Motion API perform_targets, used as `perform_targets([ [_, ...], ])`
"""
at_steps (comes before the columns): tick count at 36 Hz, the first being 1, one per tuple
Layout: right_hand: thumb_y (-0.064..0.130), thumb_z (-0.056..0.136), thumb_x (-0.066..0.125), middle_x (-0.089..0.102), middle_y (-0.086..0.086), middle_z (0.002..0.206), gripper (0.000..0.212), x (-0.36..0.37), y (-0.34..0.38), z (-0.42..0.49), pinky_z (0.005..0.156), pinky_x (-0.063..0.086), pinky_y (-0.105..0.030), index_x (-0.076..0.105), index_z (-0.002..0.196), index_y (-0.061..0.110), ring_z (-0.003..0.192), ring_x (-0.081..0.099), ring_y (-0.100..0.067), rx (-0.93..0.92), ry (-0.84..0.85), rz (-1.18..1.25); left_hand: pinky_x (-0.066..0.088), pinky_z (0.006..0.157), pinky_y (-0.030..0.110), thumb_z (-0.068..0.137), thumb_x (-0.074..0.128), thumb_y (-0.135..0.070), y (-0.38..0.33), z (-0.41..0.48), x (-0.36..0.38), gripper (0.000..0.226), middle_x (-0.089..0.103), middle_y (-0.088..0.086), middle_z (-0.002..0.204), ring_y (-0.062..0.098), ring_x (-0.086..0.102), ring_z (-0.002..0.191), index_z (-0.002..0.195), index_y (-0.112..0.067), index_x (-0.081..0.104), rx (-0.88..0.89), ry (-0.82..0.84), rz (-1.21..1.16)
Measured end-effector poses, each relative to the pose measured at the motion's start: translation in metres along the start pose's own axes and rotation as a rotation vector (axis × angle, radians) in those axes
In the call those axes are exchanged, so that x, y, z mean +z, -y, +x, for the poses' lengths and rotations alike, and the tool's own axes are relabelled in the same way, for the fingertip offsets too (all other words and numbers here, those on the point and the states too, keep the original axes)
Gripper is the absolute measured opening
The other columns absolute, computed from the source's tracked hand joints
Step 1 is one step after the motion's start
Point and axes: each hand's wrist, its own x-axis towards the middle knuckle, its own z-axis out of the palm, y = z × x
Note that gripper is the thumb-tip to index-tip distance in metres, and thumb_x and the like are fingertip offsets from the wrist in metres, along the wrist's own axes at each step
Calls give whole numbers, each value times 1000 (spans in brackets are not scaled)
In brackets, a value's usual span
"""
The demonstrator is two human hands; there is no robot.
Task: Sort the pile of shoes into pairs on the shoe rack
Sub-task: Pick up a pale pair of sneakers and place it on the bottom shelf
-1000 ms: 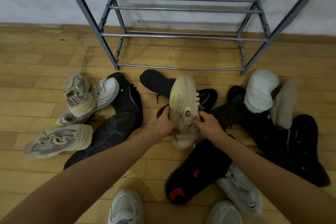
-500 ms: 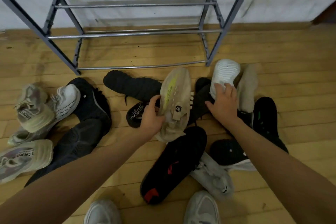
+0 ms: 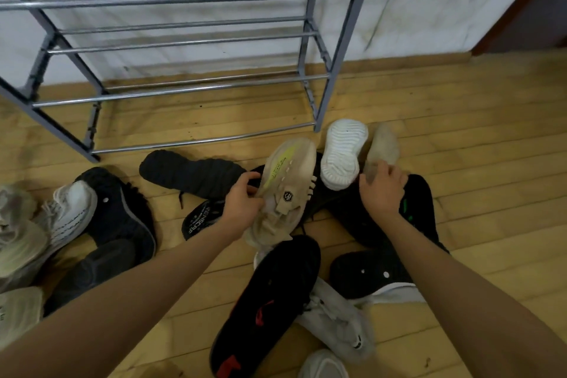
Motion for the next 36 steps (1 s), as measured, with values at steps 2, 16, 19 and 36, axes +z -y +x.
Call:
perform_targets([
  [2, 31, 91, 56, 33, -21, 140, 54, 0, -6, 6, 105, 31, -51, 37, 138, 12, 131, 26, -38, 125, 120, 7, 50, 82, 35, 85, 58, 1, -9, 8, 2, 53, 56, 9, 111, 24, 54, 103, 133, -19, 47, -2, 13, -17],
  [16, 23, 73, 56, 57, -25, 116, 54, 35, 11, 10, 79, 53, -54, 55, 124, 2, 106, 55, -46, -529, 191, -168, 50, 78, 43, 84, 60, 4, -9, 13, 17, 55, 52, 4, 93, 24, 54, 90, 131, -19, 42, -131, -20, -203],
  [19, 21, 85, 56, 58, -19, 117, 47, 27, 23, 1, 84, 53, -42, 51, 126, 1, 106, 57, -34, -432, 2, 170, 51, 77, 44, 85, 59, 4, -7, 7, 12, 52, 54, 6, 96, 27, 55, 94, 128, -19, 43, -123, -32, -223],
  [36, 24, 84, 57, 59, -16, 121, 49, 21, 21, -76, 80, 57, -40, 47, 128, 3, 103, 62, -28, 535, 498, 1017, 51, 77, 40, 87, 57, 4, 17, -23, -5, 48, 54, 6, 102, 24, 56, 94, 127, -21, 43, -82, -97, -333],
])
